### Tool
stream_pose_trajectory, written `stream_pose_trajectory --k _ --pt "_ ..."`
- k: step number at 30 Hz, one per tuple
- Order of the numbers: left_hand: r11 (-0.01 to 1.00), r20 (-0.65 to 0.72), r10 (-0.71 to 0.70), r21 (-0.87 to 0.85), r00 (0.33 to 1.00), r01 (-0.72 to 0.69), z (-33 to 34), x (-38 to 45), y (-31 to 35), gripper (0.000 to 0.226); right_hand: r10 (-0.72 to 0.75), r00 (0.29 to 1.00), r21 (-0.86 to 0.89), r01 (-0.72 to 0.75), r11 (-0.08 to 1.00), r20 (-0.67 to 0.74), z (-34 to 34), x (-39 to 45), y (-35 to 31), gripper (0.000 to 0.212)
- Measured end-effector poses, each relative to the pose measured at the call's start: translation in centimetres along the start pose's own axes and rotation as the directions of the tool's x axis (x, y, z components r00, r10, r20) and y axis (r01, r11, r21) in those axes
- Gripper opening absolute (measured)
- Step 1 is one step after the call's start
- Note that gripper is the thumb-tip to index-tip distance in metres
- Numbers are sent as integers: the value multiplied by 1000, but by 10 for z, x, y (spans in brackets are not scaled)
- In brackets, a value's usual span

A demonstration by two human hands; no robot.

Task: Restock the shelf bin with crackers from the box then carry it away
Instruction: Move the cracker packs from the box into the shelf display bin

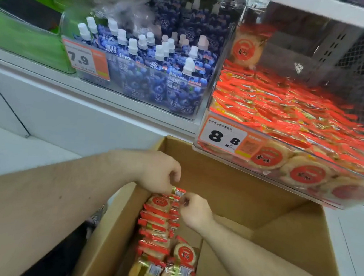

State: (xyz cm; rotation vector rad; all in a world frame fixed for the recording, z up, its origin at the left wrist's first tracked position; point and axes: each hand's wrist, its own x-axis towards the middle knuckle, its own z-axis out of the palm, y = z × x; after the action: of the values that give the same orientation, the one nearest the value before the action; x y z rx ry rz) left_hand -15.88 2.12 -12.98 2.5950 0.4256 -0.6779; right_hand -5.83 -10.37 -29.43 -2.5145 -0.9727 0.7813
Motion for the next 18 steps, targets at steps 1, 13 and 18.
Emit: stream_pose_trajectory --k 1,13,18 --pt "1000 7 -13 -8 1000 13 0 2 -3 35 57 997 38 -59 998 58 18 10 0 34" --pt "993 25 -88 -79 996 89 1 8 -14 38 337 923 657 -370 656 184 53 39 11 30" --pt "990 -74 -125 -81 989 119 1 6 -12 54 60 917 915 -398 62 394 -21 9 6 30"
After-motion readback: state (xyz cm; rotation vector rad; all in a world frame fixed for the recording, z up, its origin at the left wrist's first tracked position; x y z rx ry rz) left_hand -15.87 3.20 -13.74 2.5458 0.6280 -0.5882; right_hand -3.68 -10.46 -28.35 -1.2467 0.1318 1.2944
